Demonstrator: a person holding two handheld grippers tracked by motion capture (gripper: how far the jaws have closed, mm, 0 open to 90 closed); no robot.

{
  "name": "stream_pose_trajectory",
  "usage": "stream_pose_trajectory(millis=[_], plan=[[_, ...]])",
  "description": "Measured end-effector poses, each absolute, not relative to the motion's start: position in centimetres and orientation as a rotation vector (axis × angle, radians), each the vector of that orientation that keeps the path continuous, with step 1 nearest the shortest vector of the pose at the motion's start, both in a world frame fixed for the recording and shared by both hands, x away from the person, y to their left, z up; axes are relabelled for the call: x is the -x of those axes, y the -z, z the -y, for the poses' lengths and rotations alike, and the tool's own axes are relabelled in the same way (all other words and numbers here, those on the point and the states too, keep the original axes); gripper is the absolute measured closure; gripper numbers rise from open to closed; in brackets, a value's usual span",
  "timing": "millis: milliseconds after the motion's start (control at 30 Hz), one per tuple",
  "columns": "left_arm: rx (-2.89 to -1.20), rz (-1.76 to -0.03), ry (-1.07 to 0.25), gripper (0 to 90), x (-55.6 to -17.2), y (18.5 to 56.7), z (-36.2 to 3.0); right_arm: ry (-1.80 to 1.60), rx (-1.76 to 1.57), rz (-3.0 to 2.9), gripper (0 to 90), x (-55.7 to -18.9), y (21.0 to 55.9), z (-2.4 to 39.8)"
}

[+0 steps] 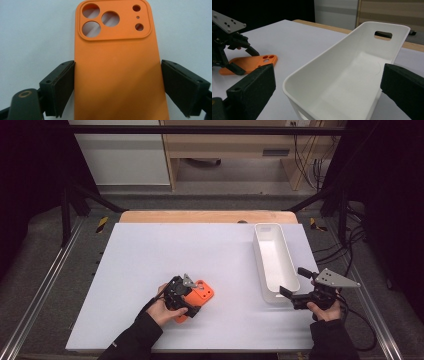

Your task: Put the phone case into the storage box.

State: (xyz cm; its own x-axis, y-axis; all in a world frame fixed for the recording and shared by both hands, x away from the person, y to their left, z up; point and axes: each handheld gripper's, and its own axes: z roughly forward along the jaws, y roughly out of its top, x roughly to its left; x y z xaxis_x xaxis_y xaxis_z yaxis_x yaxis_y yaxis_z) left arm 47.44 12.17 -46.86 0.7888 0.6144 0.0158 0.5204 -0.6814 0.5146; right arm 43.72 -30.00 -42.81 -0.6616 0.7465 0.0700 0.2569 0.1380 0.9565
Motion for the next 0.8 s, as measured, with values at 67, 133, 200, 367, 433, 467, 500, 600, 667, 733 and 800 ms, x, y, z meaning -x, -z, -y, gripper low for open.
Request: stream_pose_trajectory(millis=[67, 133, 200, 367, 433, 467, 500, 600, 667, 733, 800], plan=[[-2.485, -0.851, -0.256, 14.0, -47.45, 46.84, -12.13, -1.541, -0.962, -1.995, 0.4, -43.72, 42.81, 30.00], [-2.488, -0.855, -0.255, 14.1, -47.47, 46.82, -12.10, -1.541, -0.959, -1.994, 0.4, -43.74, 42.81, 30.01], [-2.490, -0.858, -0.253, 14.3, -47.50, 46.80, -12.09, -1.542, -0.961, -1.994, 0.4, -43.72, 42.80, 30.01], [-2.491, -0.858, -0.251, 14.5, -47.54, 46.78, -12.08, -1.546, -0.962, -1.992, 0.4, -43.71, 42.79, 30.02], [-2.491, -0.857, -0.250, 14.6, -47.55, 46.77, -12.10, -1.545, -0.962, -1.994, 0.4, -43.71, 42.79, 30.02], [-2.492, -0.856, -0.250, 14.7, -47.55, 46.77, -12.09, -1.546, -0.961, -1.994, 0.4, -43.71, 42.78, 30.01], [-2.492, -0.856, -0.250, 14.8, -47.55, 46.77, -12.08, -1.546, -0.962, -1.993, 0.4, -43.72, 42.78, 30.02], [-2.491, -0.860, -0.251, 14.9, -47.55, 46.75, -12.07, -1.547, -0.961, -1.994, 0.4, -43.71, 42.78, 30.02], [-2.491, -0.860, -0.251, 15.0, -47.54, 46.74, -12.06, -1.547, -0.961, -1.994, 0.4, -43.72, 42.79, 30.02], [-2.494, -0.857, -0.251, 15.1, -47.54, 46.72, -12.06, -1.547, -0.962, -1.994, 0.4, -43.72, 42.78, 30.02], [-2.496, -0.857, -0.250, 15.2, -47.54, 46.69, -12.04, -1.548, -0.960, -1.995, 0.4, -43.72, 42.78, 30.01]])
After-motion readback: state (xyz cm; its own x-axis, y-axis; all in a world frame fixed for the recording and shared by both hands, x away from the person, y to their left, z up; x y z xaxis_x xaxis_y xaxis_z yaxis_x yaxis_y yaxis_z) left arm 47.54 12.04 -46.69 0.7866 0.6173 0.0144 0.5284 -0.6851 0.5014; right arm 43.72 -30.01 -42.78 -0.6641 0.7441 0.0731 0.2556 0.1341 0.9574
